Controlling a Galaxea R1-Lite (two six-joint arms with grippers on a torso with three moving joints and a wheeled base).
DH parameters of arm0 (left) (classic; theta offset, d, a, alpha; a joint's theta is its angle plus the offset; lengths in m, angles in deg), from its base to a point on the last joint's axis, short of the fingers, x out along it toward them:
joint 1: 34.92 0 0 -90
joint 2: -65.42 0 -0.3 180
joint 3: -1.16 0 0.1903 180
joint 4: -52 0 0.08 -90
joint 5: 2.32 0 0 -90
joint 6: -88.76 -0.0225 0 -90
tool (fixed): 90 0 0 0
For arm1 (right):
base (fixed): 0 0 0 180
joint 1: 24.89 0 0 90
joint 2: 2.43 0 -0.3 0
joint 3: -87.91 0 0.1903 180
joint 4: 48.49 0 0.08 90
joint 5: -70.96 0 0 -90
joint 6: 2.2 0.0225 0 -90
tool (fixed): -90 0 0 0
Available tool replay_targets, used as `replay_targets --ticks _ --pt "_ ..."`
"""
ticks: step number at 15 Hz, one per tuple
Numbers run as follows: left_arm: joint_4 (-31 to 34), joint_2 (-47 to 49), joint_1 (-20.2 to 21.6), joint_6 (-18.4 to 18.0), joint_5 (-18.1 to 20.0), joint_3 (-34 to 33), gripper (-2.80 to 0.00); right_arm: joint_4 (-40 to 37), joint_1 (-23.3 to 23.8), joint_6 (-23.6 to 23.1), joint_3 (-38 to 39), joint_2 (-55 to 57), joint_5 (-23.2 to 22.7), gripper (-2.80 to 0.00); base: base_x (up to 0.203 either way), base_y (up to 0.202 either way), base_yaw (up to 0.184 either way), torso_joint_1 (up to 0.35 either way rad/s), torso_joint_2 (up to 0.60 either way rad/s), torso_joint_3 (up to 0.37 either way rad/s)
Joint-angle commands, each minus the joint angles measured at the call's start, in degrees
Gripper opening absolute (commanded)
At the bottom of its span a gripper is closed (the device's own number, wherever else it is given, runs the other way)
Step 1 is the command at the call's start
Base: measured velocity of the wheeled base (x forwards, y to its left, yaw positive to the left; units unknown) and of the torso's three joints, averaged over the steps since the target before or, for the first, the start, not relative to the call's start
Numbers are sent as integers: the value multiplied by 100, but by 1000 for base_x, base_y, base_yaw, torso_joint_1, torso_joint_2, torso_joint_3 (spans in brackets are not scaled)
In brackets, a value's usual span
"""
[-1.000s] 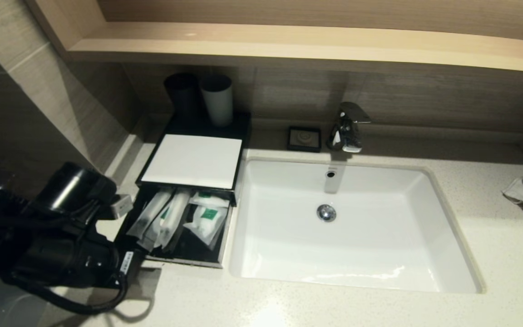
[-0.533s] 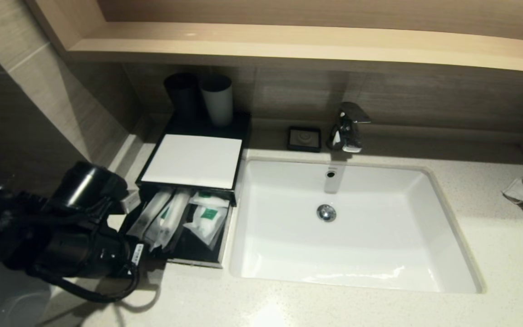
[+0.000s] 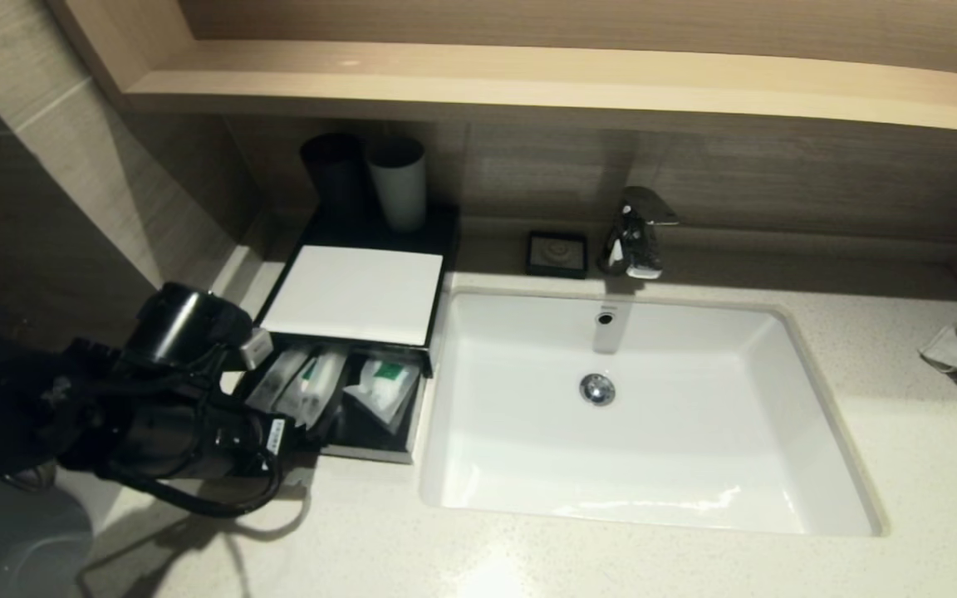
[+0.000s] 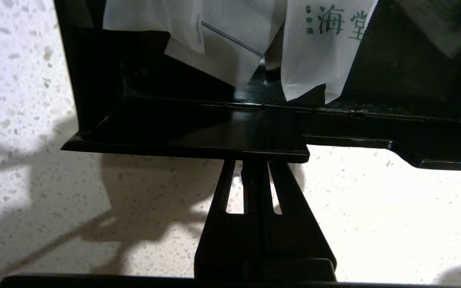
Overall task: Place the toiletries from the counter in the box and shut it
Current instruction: Close the drawer
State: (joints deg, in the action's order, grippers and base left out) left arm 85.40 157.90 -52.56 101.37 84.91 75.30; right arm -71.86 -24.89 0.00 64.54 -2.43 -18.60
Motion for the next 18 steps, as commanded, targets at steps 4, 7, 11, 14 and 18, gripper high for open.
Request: replay_targets --ticks 4,7,11,14,18 --pt "-83 160 6 216 -2 229 -280 0 0 0 0 0 0 -280 0 0 0 0 0 0" --pt "-185 189 21 293 -3 417 -280 0 0 0 0 0 0 -280 0 0 0 0 0 0" --pt "-248 381 35 294 -33 581 -280 0 0 0 0 0 0 -280 0 0 0 0 0 0" --pt "-446 543 33 302 -117 697 -280 0 0 0 0 0 0 -280 0 0 0 0 0 0" --pt "-458 665 33 373 -118 968 -280 0 0 0 0 0 0 -280 0 0 0 0 0 0"
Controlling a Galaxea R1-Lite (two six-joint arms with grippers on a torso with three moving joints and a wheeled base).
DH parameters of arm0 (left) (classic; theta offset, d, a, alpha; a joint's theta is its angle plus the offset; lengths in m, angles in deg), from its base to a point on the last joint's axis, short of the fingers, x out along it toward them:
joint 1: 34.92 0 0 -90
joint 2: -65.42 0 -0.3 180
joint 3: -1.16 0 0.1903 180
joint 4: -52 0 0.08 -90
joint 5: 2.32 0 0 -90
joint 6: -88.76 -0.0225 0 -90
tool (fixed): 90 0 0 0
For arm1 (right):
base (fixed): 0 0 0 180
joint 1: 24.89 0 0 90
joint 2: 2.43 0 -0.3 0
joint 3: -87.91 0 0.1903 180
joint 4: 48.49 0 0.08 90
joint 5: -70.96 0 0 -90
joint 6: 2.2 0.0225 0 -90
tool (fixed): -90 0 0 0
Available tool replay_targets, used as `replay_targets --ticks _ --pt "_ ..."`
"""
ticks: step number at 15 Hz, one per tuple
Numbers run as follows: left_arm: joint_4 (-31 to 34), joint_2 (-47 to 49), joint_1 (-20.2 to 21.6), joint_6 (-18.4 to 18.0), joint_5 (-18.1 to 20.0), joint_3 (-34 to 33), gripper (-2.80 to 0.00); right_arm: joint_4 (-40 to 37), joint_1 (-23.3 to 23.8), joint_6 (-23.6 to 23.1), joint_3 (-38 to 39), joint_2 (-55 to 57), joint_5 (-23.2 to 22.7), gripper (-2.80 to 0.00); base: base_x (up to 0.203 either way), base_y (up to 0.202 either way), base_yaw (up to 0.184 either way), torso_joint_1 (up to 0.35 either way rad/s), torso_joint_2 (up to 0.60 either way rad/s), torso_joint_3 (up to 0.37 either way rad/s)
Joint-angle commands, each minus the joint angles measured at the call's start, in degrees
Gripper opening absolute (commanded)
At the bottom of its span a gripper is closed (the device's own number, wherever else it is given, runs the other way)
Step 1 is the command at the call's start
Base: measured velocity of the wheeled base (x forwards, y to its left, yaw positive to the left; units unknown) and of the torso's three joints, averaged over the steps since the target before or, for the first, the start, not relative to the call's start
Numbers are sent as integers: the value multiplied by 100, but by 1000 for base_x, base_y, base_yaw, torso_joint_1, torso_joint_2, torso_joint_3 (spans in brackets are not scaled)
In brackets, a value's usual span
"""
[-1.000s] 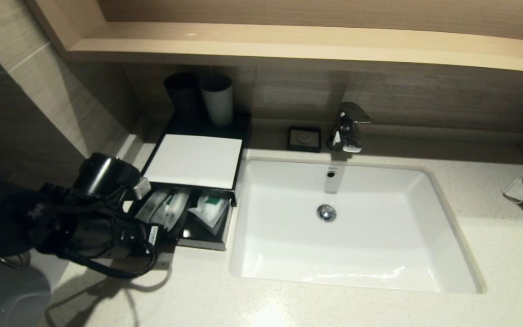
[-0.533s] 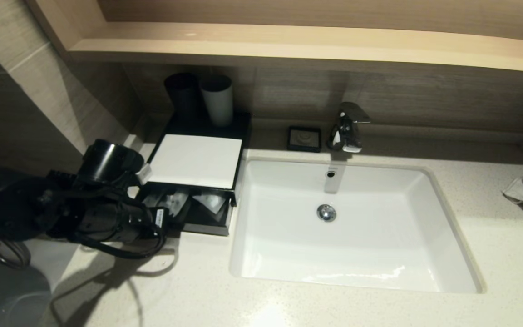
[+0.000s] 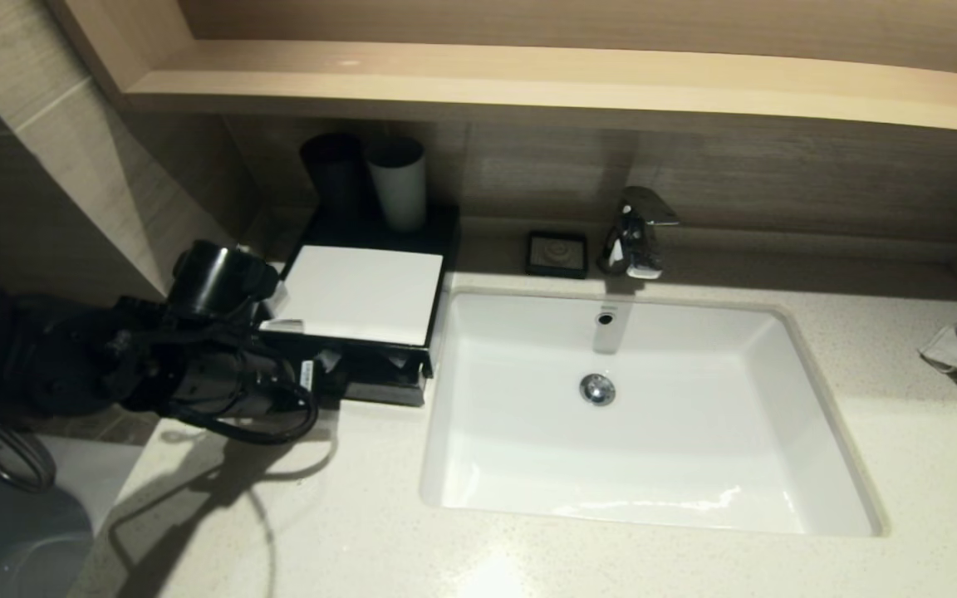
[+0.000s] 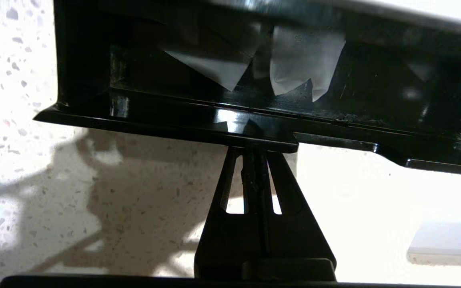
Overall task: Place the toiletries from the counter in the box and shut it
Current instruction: Close the drawer
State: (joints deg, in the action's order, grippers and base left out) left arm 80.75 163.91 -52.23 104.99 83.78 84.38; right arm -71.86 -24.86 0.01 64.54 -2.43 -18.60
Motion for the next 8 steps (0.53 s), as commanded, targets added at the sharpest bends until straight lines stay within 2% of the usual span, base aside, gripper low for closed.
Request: replay_targets --ticks 1,8 --pt "7 75 0 11 -5 107 -280 0 -2 -1 0 0 0 -280 0 0 0 0 0 0" --pt "-1 264 2 20 -5 491 -280 0 -2 -1 0 9 0 -280 0 0 0 0 0 0"
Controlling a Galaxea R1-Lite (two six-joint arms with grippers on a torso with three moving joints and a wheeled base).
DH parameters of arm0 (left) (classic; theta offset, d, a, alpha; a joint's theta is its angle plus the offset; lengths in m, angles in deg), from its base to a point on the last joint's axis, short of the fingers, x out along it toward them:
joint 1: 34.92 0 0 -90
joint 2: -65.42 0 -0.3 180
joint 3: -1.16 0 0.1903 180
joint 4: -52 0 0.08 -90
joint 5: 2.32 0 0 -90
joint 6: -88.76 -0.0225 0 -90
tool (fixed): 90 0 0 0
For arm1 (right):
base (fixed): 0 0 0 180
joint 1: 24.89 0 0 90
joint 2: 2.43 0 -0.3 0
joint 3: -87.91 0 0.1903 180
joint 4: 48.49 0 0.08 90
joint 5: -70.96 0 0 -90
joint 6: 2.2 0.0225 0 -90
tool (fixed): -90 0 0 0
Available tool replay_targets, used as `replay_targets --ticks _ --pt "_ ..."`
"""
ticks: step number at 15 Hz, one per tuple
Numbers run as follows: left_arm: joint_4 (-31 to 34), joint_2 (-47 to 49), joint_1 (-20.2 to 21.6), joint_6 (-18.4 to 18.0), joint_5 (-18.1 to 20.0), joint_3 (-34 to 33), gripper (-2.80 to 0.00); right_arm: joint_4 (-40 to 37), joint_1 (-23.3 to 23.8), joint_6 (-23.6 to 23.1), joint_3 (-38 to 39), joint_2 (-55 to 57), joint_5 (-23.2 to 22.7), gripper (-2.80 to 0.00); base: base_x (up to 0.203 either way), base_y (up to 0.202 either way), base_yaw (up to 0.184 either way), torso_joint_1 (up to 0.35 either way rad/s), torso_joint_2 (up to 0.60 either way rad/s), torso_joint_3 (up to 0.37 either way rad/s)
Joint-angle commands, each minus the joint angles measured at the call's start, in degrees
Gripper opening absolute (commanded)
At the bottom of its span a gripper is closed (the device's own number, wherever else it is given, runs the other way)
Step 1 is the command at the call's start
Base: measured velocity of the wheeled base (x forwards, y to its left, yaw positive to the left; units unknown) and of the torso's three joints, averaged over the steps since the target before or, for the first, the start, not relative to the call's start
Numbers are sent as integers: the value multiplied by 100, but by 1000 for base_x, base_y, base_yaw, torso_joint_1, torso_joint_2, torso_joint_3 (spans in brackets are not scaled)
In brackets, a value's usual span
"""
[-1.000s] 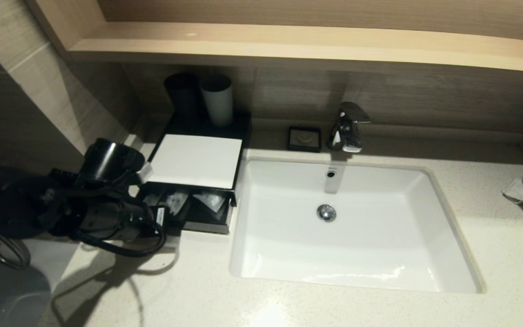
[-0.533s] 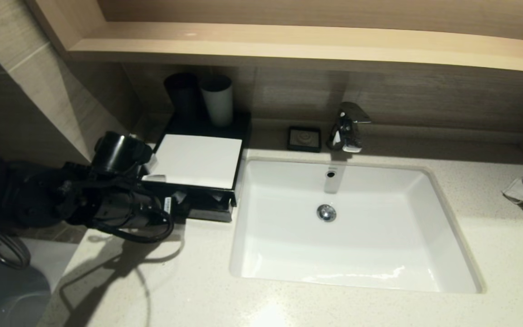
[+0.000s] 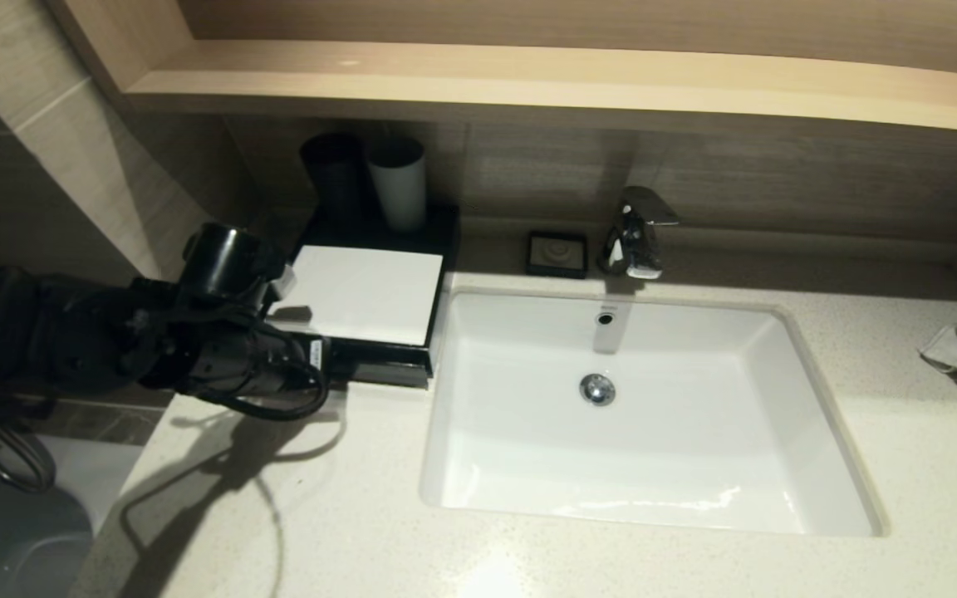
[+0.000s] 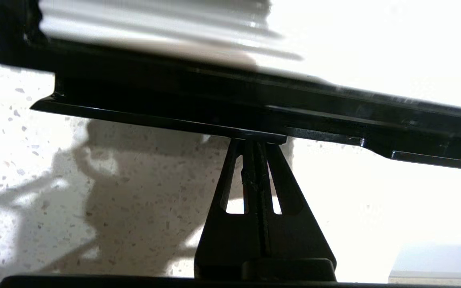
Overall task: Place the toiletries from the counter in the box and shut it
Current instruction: Close the drawer
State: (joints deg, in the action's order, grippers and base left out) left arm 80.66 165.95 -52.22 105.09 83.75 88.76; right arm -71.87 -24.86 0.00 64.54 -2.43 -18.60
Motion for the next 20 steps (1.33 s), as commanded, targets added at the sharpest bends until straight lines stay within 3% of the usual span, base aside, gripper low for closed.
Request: replay_targets --ticks 1,9,20 --pt "7 81 2 11 -2 87 -280 1 -2 0 0 0 0 -280 0 0 0 0 0 0" --pt "-476 159 -2 107 -169 116 -280 1 -2 0 0 0 0 -280 0 0 0 0 0 0" --pt "-122 -1054 -68 107 -170 -773 -280 1 5 0 0 0 0 -280 0 0 0 0 0 0"
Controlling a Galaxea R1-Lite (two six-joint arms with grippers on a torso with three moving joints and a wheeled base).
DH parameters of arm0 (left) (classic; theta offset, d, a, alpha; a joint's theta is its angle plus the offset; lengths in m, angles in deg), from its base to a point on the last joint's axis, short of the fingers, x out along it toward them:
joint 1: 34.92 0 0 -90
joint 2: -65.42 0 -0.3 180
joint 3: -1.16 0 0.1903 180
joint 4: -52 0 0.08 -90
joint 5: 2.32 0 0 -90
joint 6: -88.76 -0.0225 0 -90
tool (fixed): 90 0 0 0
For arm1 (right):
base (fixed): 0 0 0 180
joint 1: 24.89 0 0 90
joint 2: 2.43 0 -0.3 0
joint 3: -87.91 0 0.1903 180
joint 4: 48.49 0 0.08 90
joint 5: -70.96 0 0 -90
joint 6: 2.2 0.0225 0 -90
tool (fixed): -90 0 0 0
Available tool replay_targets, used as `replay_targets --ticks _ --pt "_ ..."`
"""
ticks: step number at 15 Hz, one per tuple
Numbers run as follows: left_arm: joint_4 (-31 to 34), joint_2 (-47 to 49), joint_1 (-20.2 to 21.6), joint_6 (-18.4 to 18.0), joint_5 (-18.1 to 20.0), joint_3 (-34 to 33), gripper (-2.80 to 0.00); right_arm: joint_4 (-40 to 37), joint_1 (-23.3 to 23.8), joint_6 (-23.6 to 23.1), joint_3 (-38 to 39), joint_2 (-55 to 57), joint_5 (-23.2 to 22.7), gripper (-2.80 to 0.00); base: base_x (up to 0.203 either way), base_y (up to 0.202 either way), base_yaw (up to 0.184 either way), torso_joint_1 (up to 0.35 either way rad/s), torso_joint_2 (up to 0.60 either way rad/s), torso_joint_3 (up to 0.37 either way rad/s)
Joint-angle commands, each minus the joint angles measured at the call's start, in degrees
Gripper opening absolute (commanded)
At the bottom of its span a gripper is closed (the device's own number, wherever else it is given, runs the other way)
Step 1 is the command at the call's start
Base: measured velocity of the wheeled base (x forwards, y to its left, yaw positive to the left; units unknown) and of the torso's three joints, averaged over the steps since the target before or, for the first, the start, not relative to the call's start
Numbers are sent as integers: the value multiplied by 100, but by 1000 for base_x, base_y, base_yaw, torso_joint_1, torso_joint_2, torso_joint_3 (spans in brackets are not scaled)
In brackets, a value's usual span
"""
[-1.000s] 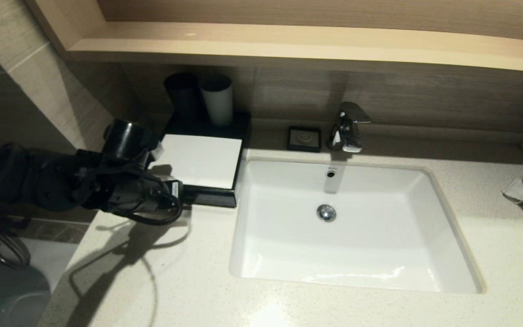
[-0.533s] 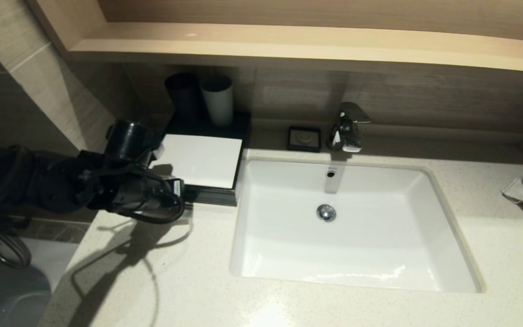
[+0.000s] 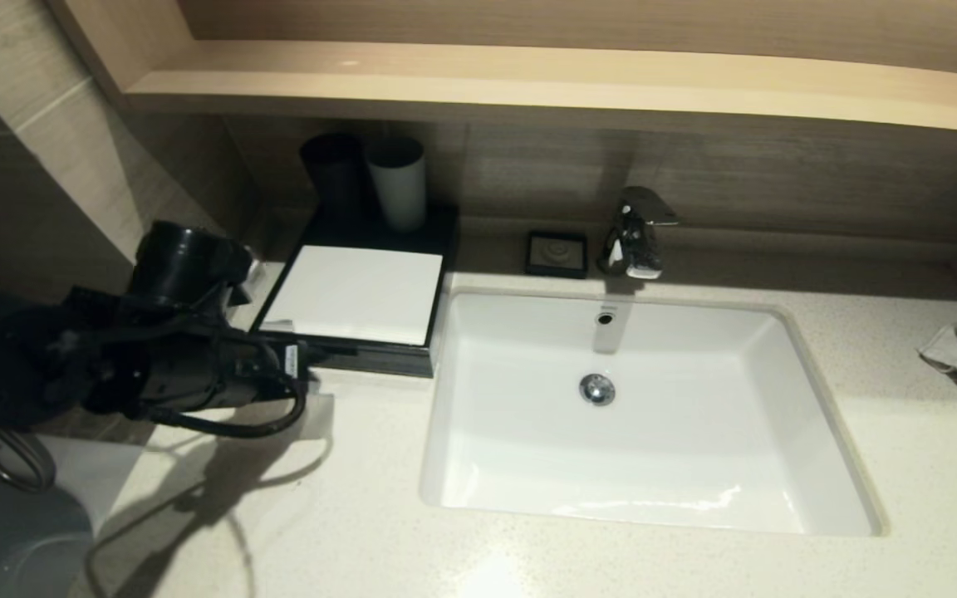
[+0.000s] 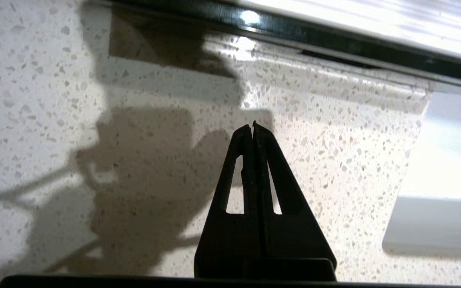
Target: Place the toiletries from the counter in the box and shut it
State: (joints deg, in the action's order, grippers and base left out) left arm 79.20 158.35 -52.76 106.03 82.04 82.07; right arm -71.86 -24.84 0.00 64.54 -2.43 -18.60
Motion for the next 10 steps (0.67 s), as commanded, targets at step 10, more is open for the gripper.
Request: replay_targets --ticks 10 --pt "113 -1632 -61 -20 -3 -965 -280 0 -5 0 0 0 0 -280 0 0 0 0 0 0"
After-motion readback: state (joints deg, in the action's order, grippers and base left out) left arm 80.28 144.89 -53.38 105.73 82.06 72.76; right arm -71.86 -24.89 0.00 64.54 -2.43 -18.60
